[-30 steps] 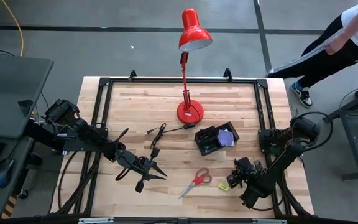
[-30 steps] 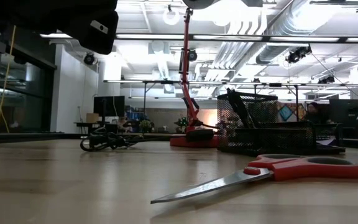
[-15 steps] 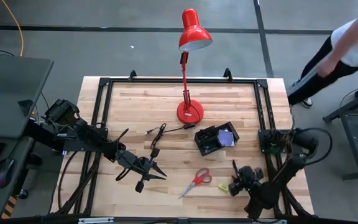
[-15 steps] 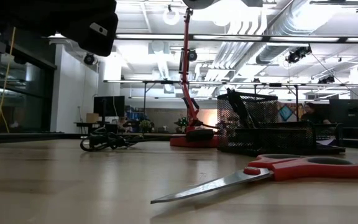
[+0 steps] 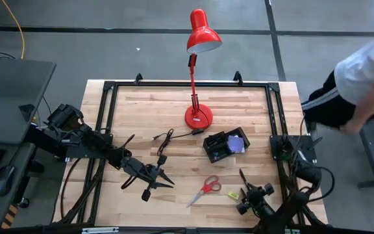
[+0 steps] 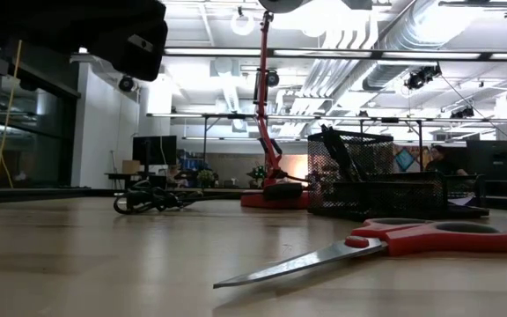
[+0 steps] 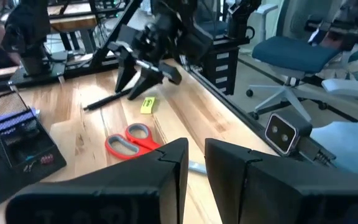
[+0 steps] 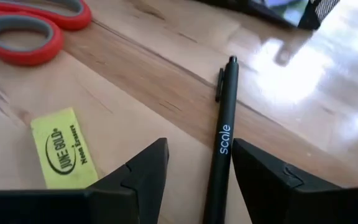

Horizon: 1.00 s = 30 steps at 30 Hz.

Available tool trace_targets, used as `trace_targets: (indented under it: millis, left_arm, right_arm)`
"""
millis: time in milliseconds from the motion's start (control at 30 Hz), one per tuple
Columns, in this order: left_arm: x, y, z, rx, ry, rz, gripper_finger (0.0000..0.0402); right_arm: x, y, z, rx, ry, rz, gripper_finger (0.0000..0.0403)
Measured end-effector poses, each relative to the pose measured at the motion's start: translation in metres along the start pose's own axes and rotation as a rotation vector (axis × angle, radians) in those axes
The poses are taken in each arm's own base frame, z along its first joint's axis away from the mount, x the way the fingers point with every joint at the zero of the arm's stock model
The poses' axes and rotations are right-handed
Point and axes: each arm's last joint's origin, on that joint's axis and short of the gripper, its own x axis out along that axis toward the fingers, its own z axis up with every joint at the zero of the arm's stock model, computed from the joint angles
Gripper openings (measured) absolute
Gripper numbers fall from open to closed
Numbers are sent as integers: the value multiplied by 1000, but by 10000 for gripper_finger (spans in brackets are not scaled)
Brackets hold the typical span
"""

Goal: Pick and place office supplies into organizer
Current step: Put the black pen into the desk organizer

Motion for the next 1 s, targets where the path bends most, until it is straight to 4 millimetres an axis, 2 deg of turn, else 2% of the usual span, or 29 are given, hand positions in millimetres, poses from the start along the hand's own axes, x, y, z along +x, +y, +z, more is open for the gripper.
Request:
trace_targets:
  millis: [233,600,800,1000]
  left_arm:
    - [0,0,1,1,-9,0,46]
    - [0,0,2,-2,-24,1,46]
    - [0,0,3,-2,-26,1,46]
    - [0,0,3,-4,-32,1,46]
  right_arm:
    - [4,1,-19,-76,-122,22,178]
    - [22,-2,-26,-52,-226,172,175]
    - [33,-7,-32,-28,-227,237,145]
    - [33,-5,-29,-45,-238,232,91]
